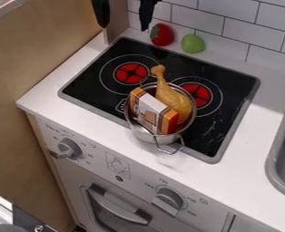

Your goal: Move the green object on the right burner

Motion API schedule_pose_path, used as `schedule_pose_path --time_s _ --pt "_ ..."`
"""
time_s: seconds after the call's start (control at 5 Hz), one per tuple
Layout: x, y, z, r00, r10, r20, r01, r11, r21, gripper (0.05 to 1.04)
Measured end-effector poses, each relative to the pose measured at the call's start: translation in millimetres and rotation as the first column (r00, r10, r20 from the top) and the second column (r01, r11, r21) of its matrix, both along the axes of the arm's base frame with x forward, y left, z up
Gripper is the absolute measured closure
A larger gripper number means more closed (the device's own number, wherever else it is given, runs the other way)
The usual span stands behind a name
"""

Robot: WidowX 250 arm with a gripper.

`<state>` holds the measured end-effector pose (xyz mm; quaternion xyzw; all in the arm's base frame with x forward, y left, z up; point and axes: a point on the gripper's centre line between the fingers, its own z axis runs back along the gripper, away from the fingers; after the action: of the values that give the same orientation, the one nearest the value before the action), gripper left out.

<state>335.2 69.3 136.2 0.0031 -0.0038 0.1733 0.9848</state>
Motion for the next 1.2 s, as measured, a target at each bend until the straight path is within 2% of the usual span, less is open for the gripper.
schedule_pose_path --time_s 0.2,0.4,0.6,0.8,1.0,1.2 --pt "-0.7 -1.6 -12.3 0.999 0.006 -0.036 -0.007 1.000 -0.016 0.089" --pt "17.7 -19.3 -20.8 0.999 0.032 0.032 -0.030 0.997 -0.073 0.089" --pt "39.1 -32.5 -24.2 0.987 0.065 0.150 -0.048 0.992 -0.114 0.089" --pt "59.3 -46.4 -26.9 0.966 0.035 0.255 0.005 0.988 -0.152 0.089" --pt "74.2 -52.0 -41.4 0.941 0.008 0.337 0.039 0.991 -0.131 0.089" --pt "84.4 -55.4 -64.5 0.915 -0.002 0.403 0.052 0.992 -0.112 0.089"
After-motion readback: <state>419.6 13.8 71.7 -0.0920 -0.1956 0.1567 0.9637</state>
